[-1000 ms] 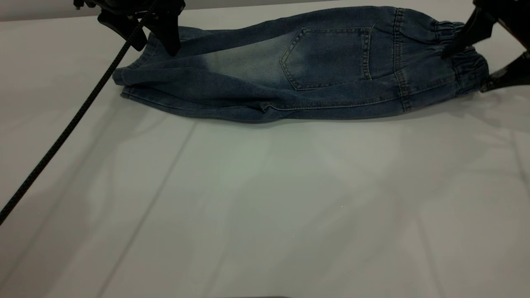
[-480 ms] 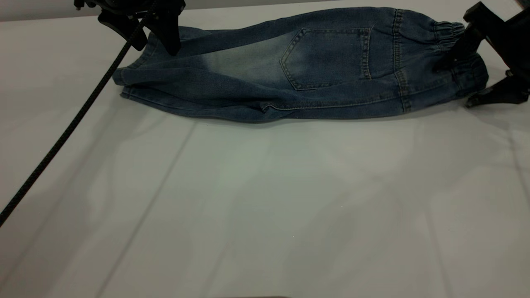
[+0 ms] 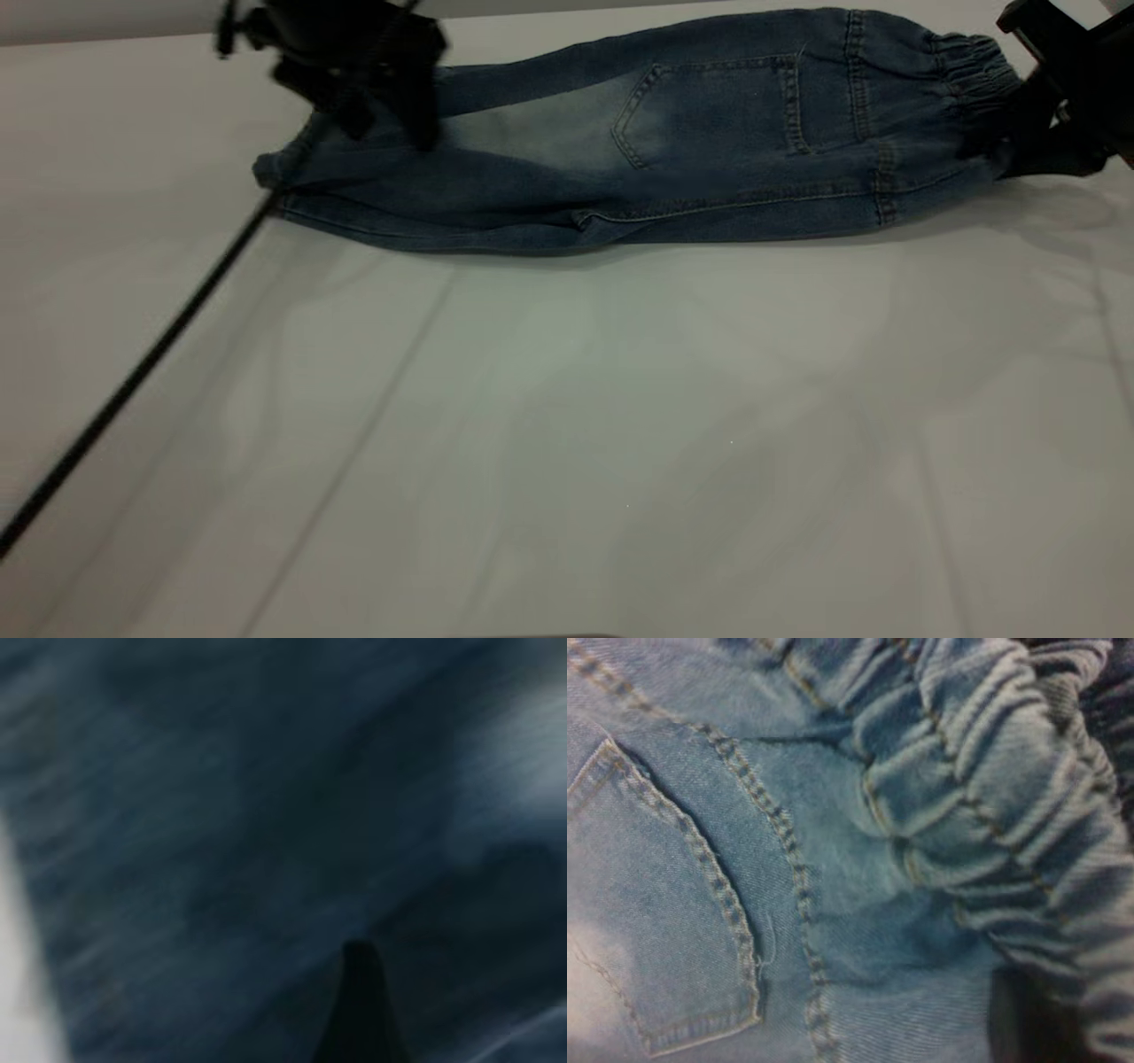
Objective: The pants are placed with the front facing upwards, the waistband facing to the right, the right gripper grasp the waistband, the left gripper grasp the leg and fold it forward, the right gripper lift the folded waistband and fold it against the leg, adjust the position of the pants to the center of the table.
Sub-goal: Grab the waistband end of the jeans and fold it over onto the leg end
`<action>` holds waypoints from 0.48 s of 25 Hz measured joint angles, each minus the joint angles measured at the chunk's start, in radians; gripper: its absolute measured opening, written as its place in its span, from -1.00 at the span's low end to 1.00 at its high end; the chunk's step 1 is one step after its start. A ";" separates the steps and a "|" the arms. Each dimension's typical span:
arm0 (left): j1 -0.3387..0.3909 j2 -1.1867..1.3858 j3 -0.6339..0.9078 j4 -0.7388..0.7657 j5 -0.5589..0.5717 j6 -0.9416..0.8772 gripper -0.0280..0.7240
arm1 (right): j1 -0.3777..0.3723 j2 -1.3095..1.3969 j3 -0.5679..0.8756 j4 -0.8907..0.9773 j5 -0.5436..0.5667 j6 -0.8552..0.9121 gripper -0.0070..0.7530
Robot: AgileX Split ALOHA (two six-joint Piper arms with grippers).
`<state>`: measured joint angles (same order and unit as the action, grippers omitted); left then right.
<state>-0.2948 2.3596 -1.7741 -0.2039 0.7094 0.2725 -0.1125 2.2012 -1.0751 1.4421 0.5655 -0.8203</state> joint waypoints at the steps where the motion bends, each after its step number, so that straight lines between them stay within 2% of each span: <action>1: -0.019 0.006 0.000 -0.011 -0.013 0.003 0.39 | 0.000 0.000 0.000 0.000 0.001 -0.005 -0.79; 7: -0.121 0.059 0.000 -0.035 -0.117 0.008 0.39 | -0.003 -0.017 0.000 0.019 0.053 -0.103 -0.80; 12: -0.167 0.096 -0.003 -0.035 -0.137 0.009 0.39 | -0.003 -0.103 0.000 0.107 0.119 -0.202 -0.80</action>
<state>-0.4613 2.4557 -1.7776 -0.2394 0.5719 0.2816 -0.1155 2.0981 -1.0751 1.5487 0.6840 -1.0221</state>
